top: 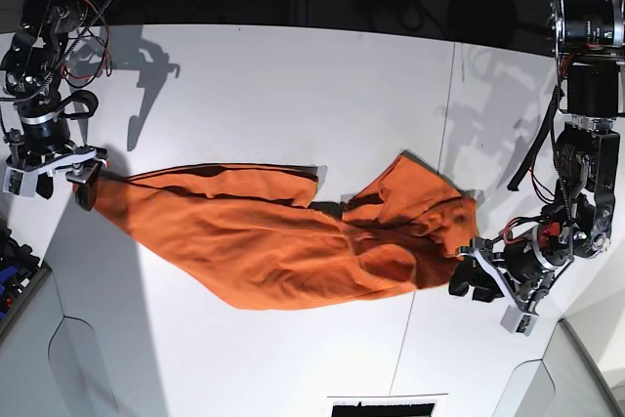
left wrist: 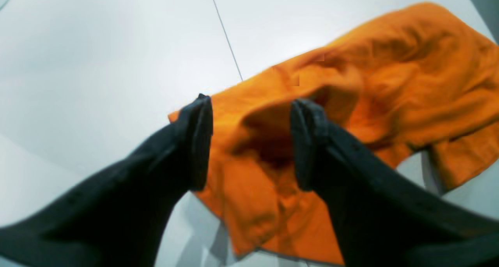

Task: Layout the t-shirt on the table in an organized manner, then fold the t-shirt properly
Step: 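Lift the shirt and pull the grippers apart to stretch it out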

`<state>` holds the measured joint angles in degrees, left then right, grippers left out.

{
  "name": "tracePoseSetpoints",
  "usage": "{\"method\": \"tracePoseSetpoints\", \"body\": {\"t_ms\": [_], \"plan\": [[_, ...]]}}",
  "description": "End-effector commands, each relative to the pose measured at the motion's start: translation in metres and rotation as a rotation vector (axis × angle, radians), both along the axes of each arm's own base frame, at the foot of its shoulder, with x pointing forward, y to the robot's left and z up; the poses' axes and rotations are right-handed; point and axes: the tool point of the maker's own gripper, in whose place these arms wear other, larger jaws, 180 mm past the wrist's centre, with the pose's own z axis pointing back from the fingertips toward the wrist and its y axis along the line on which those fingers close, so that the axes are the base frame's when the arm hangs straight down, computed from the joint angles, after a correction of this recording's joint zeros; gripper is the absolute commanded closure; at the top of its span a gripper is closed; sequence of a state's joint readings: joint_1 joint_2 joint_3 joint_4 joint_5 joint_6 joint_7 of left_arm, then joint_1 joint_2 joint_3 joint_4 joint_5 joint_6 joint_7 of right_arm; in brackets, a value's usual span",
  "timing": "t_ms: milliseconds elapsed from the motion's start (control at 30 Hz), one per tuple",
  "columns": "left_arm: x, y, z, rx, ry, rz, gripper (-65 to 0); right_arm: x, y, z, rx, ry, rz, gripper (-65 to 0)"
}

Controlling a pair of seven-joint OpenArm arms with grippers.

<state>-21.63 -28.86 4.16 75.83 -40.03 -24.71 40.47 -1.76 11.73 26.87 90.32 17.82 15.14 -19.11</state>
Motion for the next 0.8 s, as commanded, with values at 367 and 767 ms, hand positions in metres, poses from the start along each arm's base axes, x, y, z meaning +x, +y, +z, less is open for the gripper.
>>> {"method": "tracePoseSetpoints", "body": {"t_ms": [367, 767], "plan": [[-0.039, -0.034, -0.023, -0.129, 0.077, -0.160, -34.0, 0.008, 0.103, 0.009, 0.248, -0.069, 0.299, -44.9], [-0.080, -0.066, -0.077, -0.159, 0.194, -0.180, -34.0, 0.002, 0.237, -0.039, -0.009, 0.084, 0.617, -44.9]]}}
